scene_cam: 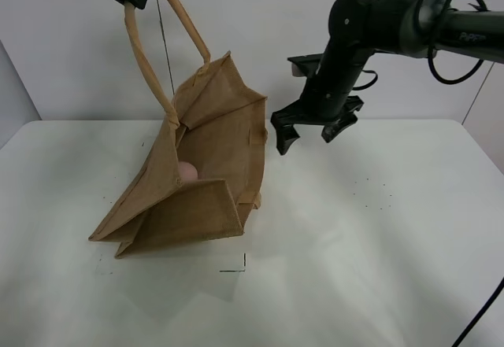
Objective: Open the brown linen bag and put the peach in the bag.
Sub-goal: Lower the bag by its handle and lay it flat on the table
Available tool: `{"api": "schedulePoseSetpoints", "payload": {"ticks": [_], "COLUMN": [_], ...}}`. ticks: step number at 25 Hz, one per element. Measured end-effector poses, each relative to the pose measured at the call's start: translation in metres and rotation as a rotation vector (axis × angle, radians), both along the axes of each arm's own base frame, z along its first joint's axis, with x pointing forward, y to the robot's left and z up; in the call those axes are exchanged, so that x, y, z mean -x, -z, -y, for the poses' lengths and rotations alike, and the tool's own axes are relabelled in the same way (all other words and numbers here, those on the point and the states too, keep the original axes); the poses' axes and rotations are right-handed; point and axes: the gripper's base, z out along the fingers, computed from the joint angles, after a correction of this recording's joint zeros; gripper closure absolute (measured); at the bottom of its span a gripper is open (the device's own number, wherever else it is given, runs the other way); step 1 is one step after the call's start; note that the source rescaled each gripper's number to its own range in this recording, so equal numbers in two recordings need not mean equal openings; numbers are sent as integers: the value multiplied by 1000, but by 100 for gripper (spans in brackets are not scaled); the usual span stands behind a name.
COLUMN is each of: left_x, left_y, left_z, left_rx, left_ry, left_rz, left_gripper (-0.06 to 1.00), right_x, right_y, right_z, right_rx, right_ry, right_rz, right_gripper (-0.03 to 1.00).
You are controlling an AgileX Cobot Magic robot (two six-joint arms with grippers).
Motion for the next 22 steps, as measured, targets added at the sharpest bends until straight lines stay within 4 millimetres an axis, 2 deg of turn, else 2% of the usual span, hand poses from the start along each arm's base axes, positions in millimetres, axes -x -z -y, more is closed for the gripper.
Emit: {"api": "schedulePoseSetpoints", "payload": {"ticks": [3,6,9,10,13,22], "left_x": [0,0,0,0,0,0], "left_y": [0,0,0,0,0,0], "left_z": [0,0,0,0,0,0], "left_rx": [0,0,0,0,0,0], "left_ry": [0,0,0,0,0,0], "left_rz": [0,0,0,0,0,0], "left_gripper": [94,94,94,94,94,94], "right_x": [-16,-28,-32,-32,-29,-22], "right_y": [0,0,1,1,2,3], "right_z": [44,97,140,148,159,152], "right_rx": [25,40,54,57,67,77], "right_ry": [94,210,299,316,336,312], "right_rz": [8,10,-2,-9,-48,-122], "right_gripper": [-3,-3,-3,-3,-3,-3]}}
